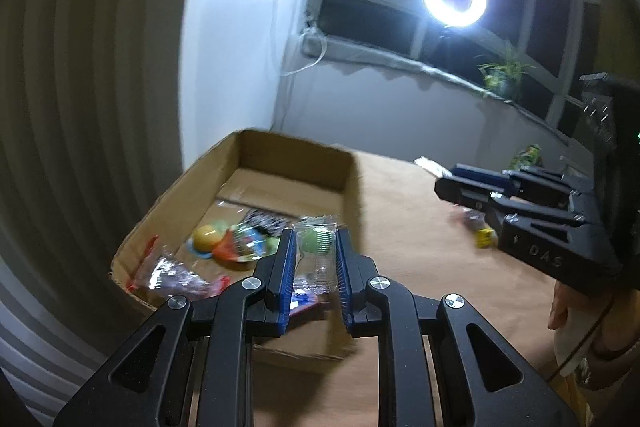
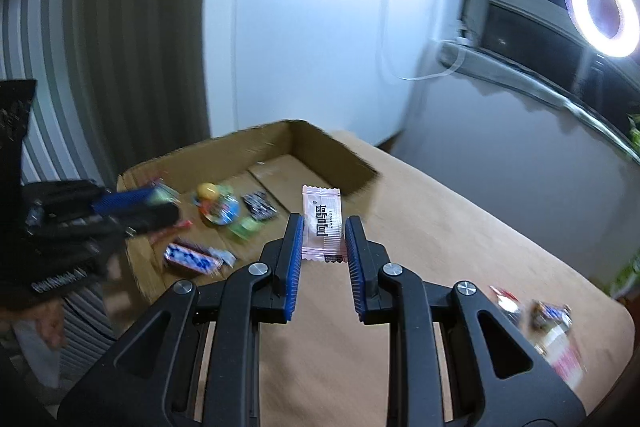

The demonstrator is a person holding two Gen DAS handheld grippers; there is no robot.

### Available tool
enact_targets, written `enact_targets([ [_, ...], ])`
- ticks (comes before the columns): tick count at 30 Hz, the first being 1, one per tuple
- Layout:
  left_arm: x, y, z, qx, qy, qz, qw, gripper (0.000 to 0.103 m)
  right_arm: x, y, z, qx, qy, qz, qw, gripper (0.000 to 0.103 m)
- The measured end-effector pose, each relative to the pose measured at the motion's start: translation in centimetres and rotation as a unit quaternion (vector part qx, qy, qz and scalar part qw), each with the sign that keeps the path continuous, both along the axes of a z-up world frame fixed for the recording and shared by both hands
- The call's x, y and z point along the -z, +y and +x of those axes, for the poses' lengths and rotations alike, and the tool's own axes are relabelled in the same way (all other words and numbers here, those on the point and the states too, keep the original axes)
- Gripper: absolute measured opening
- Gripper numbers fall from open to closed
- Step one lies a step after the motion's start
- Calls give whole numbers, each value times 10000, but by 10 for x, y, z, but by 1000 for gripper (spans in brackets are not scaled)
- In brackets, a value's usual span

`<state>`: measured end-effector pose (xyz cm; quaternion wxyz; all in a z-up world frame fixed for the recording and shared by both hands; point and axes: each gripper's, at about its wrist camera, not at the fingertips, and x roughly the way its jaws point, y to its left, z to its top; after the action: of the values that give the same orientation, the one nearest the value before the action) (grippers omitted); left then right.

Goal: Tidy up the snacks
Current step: 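Carry both candies to the box and open both tools to release them, then move both tools back to the sliced bread bag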

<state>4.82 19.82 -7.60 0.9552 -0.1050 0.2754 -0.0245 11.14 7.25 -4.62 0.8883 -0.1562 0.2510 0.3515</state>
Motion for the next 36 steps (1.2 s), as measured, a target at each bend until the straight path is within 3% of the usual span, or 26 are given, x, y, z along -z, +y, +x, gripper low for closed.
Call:
enact_targets([
  [7, 16, 22, 23, -183, 259, -40, 9995, 18, 16, 52, 19, -473, 10, 167, 9987, 24],
  [8, 17, 22, 28, -148, 296, -6, 9995, 19, 19, 55, 23, -444, 82, 168, 9988, 29],
  [10, 19, 18, 35, -161, 409, 160, 9989, 25, 21, 50, 26, -371, 142, 276, 9988, 60],
  [12, 18, 15, 36, -285, 436, 330, 9981, 77, 23, 38, 25, -236, 136, 416, 9988, 68],
  [13, 18, 14, 34, -341, 381, 391, 9979, 85, 25, 30, 25, -153, 167, 454, 9987, 68],
  [17, 16, 10, 25, -369, 312, 563, 9972, 86, 27, 1, 23, 146, 222, 458, 9986, 68],
  [24, 4, 1, 16, -412, 225, 477, 9978, 86, 25, -53, 15, 588, 258, 480, 9968, 68],
  [36, -25, -50, -9, -124, 9, 691, 9975, 86, 17, -126, -23, 903, 179, 691, 9933, 70],
])
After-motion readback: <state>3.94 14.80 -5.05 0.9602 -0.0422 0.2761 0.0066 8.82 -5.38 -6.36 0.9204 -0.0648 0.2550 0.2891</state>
